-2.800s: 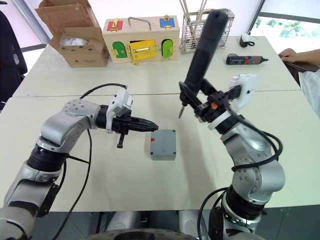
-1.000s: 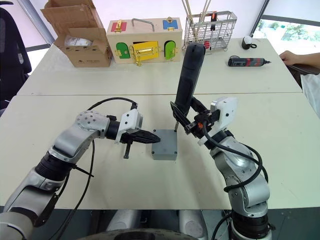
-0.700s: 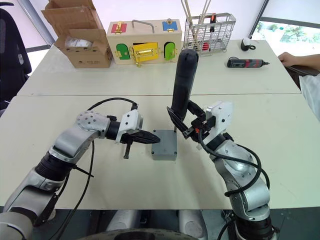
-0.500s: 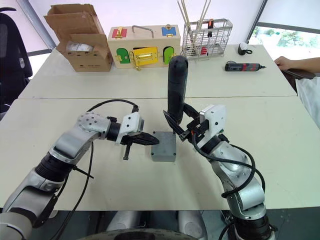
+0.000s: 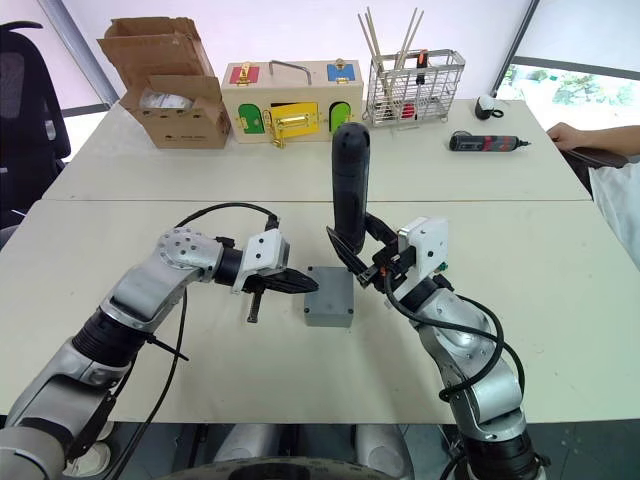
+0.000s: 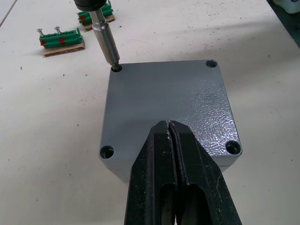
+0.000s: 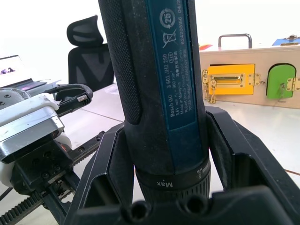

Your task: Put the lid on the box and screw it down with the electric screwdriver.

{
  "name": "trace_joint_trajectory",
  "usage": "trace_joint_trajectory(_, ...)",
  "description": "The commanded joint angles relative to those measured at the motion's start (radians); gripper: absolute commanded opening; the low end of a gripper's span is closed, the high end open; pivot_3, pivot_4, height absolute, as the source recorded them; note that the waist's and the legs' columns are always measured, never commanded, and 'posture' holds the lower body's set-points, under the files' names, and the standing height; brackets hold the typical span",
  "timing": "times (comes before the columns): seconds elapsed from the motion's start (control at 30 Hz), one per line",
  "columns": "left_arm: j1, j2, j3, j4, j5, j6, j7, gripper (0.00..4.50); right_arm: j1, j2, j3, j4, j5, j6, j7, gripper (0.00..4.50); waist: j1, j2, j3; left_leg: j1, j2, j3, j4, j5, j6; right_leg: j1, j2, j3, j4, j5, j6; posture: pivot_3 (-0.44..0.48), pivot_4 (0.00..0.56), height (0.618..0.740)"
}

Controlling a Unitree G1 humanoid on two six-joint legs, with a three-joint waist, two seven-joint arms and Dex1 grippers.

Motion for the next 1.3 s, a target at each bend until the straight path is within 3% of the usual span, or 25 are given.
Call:
trace_joint_trajectory(0.03, 0.020, 0.003, -0.037, 0.028, 0.047, -0.001, 0.004, 0.00, 0.068, 0.006, 0.033, 0.091, 0.010, 0.031, 0.024, 1.94, 0.000, 0.000, 0.000, 0.000, 0.000, 0.000, 0.000, 0.000, 0.000, 0.000, 0.000, 0.000, -0.001, 0.000, 0.000, 0.000, 0.150, 0.740)
trace_joint_trajectory(0.47, 0.017, -0.023, -0.075, 0.054, 0.099, -0.056, 0.011, 0.00, 0.095, -0.002, 0.041, 0.146, -0.047, 0.019, -0.010, 1.94, 0.003, 0.001, -0.013, 0.006, 0.000, -0.002, -0.003, -0.001, 0.001, 0.007, 0.000, -0.001, -0.009, 0.000, 0.000, 0.000, 0.150, 0.740)
trace_joint_trajectory(0.6, 0.020, -0.031, -0.076, 0.047, 0.098, -0.054, 0.012, 0.00, 0.105, -0.010, 0.046, 0.158, -0.063, 0.016, -0.009, 1.94, 0.004, 0.000, -0.015, 0.017, 0.000, -0.002, -0.012, -0.001, 0.001, 0.016, -0.002, 0.000, -0.015, 0.000, -0.001, 0.000, 0.150, 0.740)
trace_joint_trajectory(1.3, 0.021, -0.046, -0.074, 0.053, 0.103, -0.044, 0.015, 0.00, 0.085, -0.019, 0.037, 0.174, -0.092, -0.013, -0.014, 1.94, 0.011, -0.001, -0.017, 0.015, 0.000, -0.003, -0.017, -0.001, 0.001, 0.016, -0.003, 0.000, -0.025, -0.001, -0.003, 0.000, 0.150, 0.740)
